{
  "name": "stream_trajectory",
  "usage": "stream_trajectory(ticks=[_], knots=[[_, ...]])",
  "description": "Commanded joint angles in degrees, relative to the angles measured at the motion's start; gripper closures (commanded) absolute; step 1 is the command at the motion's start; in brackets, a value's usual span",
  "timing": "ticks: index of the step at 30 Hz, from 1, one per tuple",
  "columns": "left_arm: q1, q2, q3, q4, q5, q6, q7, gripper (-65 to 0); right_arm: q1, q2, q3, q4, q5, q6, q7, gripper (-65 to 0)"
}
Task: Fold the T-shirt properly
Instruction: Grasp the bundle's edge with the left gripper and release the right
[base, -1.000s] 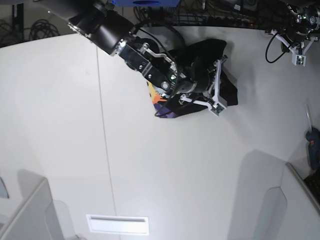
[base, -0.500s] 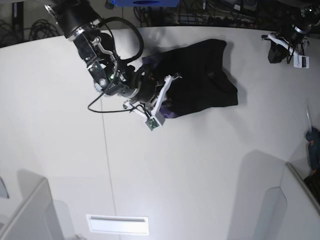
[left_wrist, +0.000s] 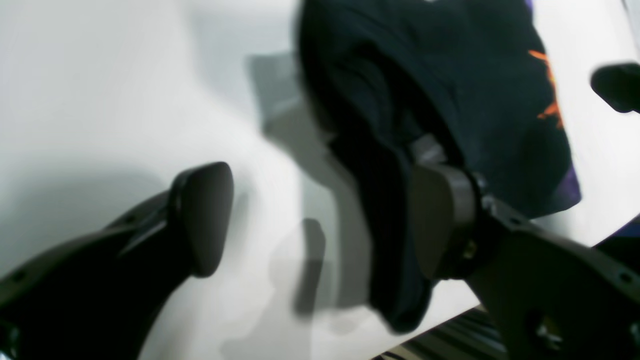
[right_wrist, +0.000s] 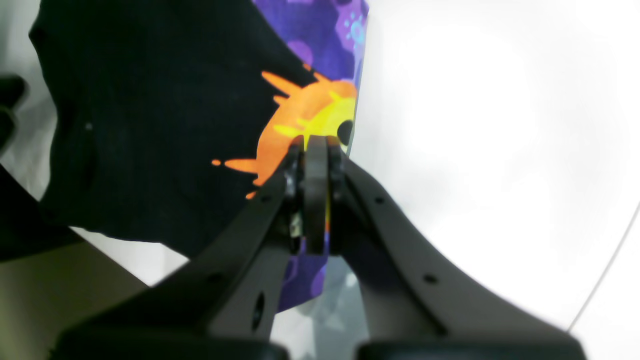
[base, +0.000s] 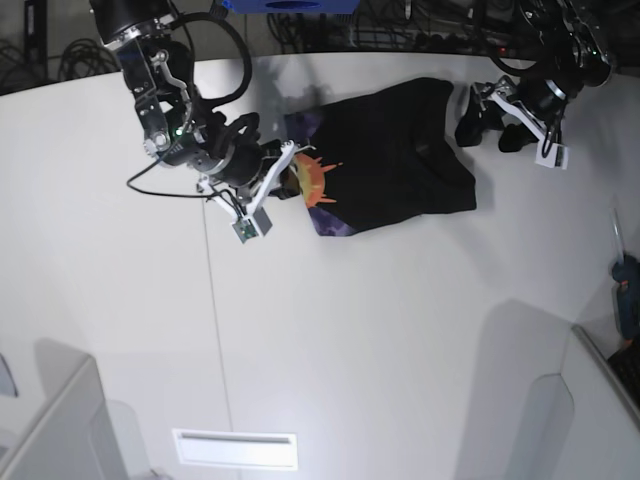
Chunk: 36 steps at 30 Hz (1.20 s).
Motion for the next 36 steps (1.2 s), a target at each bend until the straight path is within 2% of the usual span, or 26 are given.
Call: stream_trajectory(ticks=[1,4,6,12,17,21,22,24,27,28,31,34,36], knots=[[0.0,0.1,0.8,0.4,-1.3,-0.5,-0.7,-52.5,0.4,0.1,1.0,1.2,0.8,1.6,1.1,0.0],[-0.1,0.7,2.9,-1.3,-1.3,-0.5,-0.8,-52.5,-0.8,-0.3,3.1,1.2,0.8,4.7,1.1,0.0],[-0.8,0.9,3.8,-2.5,-1.3,-0.5,-0.8,-52.5,-1.4,-0.3,4.2,1.2,0.8,5.5,1.1,0.0],[-3.6,2.1,4.4,-5.9,-1.3,-0.5,-0.8,-52.5,-2.0,0.0,5.0,1.2,0.8,5.6,1.1,0.0],[-4.7,2.0,8.6,-6.3,-1.2,-0.5,-0.8,-52.3,-2.6,0.0,5.1,1.2,0.8,5.6,1.1,0.0],[-4.7,1.8,11.6,-6.4,-1.2,3.6,-0.8,-51.0,-2.7,0.0,5.1,1.2,0.8,5.6,1.1,0.0],[-4.8,1.8,12.2,-6.4,-1.2,4.6,-0.8,-47.1,-2.7,0.0,5.1,1.2,0.8,5.6,1.1,0.0],[-4.9,1.8,12.4,-6.4,-1.2,5.7,-0.8,-33.9,-2.7,0.0,5.6,1.2,0.8,5.6,1.2,0.0],[-4.9,1.8,12.5,-6.4,-1.2,6.2,-0.8,-6.6,-3.2,-0.4,8.4,1.2,0.8,5.6,1.2,0.0],[-4.9,1.8,12.5,-6.4,-1.2,6.2,-0.8,0.0,-3.4,-0.4,9.2,1.2,0.8,5.7,1.2,0.0],[-4.9,1.7,12.6,-6.2,0.0,8.5,-0.8,0.0,-4.6,-0.4,11.4,1.2,0.8,5.7,4.0,0.0],[-6.0,1.7,13.1,-6.0,4.2,11.5,-0.3,0.0,-6.4,-0.4,14.3,1.5,0.8,5.7,7.1,0.0],[-6.6,0.5,15.7,-6.0,7.3,11.5,-0.3,0.0,-7.6,-0.4,15.9,1.5,0.8,5.7,8.6,0.0]])
